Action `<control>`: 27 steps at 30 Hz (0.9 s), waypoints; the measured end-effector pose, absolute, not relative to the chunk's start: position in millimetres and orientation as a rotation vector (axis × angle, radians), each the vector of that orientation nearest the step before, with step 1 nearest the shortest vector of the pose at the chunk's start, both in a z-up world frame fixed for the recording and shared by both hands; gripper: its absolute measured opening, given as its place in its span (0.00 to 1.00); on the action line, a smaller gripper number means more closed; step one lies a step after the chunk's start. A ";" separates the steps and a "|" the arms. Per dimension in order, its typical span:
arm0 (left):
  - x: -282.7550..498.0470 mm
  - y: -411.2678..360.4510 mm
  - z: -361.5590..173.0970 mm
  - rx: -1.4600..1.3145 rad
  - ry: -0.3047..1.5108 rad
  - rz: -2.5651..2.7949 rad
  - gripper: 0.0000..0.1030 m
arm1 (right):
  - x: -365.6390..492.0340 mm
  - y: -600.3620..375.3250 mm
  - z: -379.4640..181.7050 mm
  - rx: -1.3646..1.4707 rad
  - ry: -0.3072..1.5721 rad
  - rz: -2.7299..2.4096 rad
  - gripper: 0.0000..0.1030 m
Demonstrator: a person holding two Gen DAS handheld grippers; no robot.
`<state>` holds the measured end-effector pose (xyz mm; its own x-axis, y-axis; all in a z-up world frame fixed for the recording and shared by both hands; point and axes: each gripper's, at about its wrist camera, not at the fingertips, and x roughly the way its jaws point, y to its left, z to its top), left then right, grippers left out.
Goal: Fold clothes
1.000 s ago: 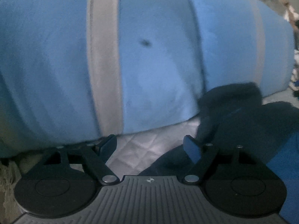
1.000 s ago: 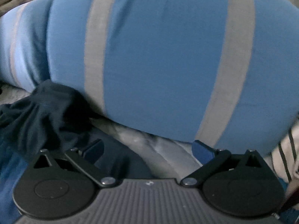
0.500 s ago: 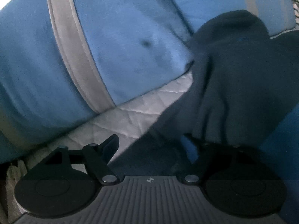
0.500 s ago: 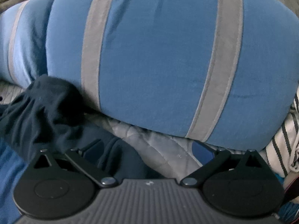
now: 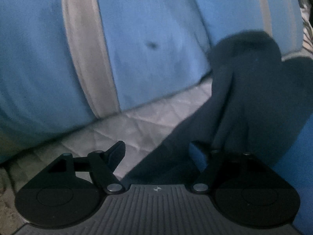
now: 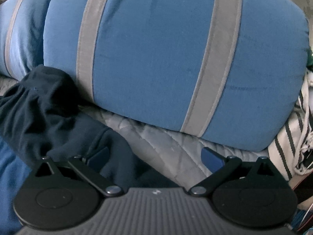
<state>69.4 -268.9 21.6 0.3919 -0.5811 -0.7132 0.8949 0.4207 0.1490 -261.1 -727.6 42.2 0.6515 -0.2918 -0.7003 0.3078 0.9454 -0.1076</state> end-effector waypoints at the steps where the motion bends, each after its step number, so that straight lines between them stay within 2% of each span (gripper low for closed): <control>1: 71.0 -270.2 19.9 0.568 0.640 -1.015 0.69 | -261.6 -728.5 41.3 0.016 0.793 -0.339 1.00; 5: 77.3 -275.5 12.9 0.535 0.676 -1.051 0.61 | -262.1 -733.3 39.5 0.014 0.788 -0.314 1.00; 7: 80.4 -278.1 9.5 0.519 0.693 -1.070 0.52 | -262.0 -738.0 39.4 0.033 0.768 -0.291 1.00; 11: 84.6 -279.3 5.0 0.473 0.724 -1.083 0.47 | -258.6 -752.7 36.5 0.132 0.727 -0.251 0.98; 13: 84.6 -278.9 4.5 0.464 0.729 -1.081 0.43 | -252.3 -758.4 33.3 0.187 0.711 -0.239 0.95; 16: 83.7 -278.6 4.3 0.456 0.734 -1.075 0.43 | -239.0 -759.1 28.5 0.220 0.697 -0.223 0.92; 24: 77.9 -278.8 4.1 0.466 0.713 -1.053 0.43 | -190.3 -719.7 2.6 0.027 0.768 -0.215 0.87; 27: 75.8 -278.6 4.3 0.471 0.703 -1.046 0.43 | -183.5 -705.0 -10.3 -0.083 0.812 -0.203 0.78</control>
<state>75.8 -278.6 4.3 0.3190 -0.6156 -0.7206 0.8997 0.4358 0.0260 -183.5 -705.0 -10.3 0.6702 -0.2117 -0.7113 0.1482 0.9773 -0.1512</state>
